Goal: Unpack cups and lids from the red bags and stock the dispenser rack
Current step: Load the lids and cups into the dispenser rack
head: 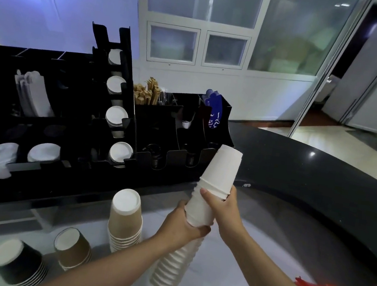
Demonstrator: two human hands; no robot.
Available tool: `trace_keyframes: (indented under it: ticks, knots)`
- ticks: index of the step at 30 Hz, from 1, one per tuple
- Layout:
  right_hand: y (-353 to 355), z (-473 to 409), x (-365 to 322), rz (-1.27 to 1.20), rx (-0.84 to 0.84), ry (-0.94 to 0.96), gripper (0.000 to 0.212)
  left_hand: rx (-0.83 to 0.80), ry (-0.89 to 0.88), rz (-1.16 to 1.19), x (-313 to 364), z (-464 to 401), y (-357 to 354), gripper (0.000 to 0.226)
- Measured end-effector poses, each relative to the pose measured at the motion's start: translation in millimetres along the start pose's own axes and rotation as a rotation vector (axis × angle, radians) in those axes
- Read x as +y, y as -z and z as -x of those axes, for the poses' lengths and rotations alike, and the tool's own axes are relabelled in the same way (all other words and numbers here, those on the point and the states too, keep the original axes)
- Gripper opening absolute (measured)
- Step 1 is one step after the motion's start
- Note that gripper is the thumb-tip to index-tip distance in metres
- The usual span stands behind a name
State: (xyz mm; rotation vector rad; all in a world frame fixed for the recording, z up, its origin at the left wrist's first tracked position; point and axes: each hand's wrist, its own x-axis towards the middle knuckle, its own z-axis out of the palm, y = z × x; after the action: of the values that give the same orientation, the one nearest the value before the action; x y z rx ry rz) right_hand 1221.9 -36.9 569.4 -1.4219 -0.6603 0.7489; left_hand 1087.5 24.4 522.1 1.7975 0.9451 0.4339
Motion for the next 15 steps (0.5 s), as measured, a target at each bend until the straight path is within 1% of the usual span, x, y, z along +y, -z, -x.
trace_keyframes:
  ticks: [2,4,6,8,12,15]
  knots:
    - [9.6,-9.0,-8.7,-0.041,-0.008,0.048,0.080,-0.057,0.001,-0.010,-11.5,-1.7,1.0,0.087]
    - [19.4,-16.6,-19.3,-0.038,-0.003,0.046,0.089,-0.080,-0.002,-0.028,-21.1,-3.6,1.2,0.093]
    - [26.3,-21.0,-26.7,0.011,-0.019,0.056,0.096,-0.072,-0.007,-0.032,-28.3,-8.2,-0.2,0.099]
    - [31.5,-21.3,-27.9,0.043,-0.037,0.063,0.097,-0.046,0.000,-0.012,-34.4,-12.8,-3.5,0.100]
    - [38.7,-16.3,-22.1,0.057,-0.073,0.051,0.093,-0.034,0.021,0.020,-49.4,-15.4,-16.2,0.098]
    - [41.0,-14.1,-17.9,0.071,-0.110,0.026,0.092,-0.033,0.032,0.036,-57.6,-12.3,-23.5,0.102]
